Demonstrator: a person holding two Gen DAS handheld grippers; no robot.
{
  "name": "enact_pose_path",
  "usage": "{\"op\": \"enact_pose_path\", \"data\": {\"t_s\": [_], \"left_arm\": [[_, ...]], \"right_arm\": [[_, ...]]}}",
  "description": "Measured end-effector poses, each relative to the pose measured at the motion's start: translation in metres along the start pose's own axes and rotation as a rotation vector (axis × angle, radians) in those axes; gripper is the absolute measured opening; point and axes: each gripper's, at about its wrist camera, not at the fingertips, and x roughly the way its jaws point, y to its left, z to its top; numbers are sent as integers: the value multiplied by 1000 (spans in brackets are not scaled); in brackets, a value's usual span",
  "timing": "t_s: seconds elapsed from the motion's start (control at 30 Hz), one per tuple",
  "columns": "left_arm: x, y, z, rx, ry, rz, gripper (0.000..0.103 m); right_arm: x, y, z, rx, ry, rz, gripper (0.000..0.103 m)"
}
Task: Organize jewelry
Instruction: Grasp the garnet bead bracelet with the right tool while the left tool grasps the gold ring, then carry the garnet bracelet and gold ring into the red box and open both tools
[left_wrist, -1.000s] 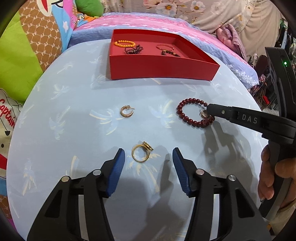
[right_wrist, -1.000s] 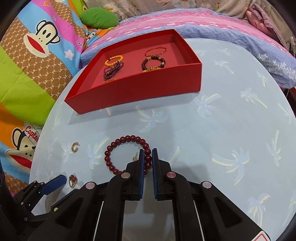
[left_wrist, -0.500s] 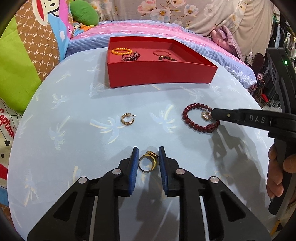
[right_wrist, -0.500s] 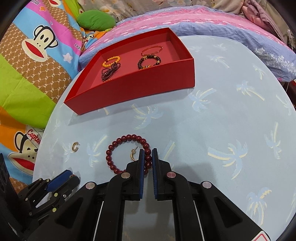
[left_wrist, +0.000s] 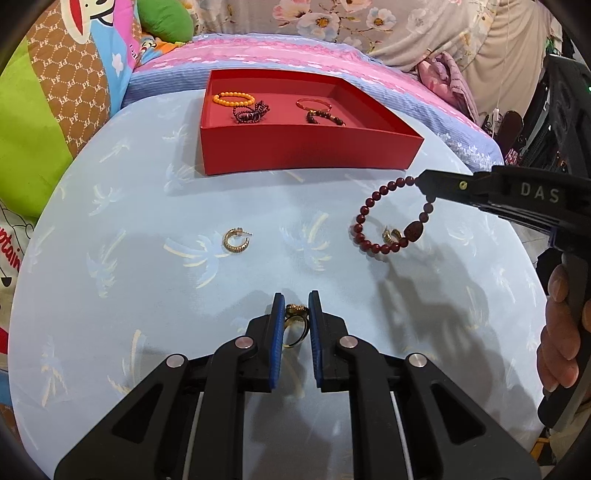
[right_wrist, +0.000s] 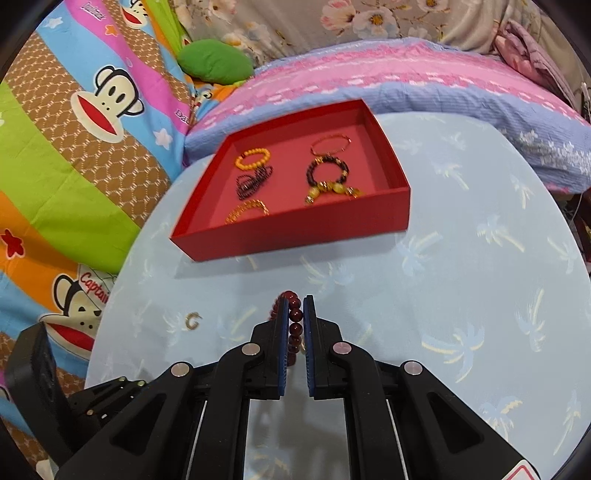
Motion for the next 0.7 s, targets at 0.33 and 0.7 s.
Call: {"op": "enact_pose_path", "data": {"t_s": [0.33, 0.7], "left_arm": [[-8, 0, 31, -13, -25, -13, 13], [-4, -12, 116, 33, -99, -28, 13]], "right_arm": [[-21, 10, 28, -19, -74, 19, 7], [-22, 5, 95, -43, -168, 3, 7]]}}
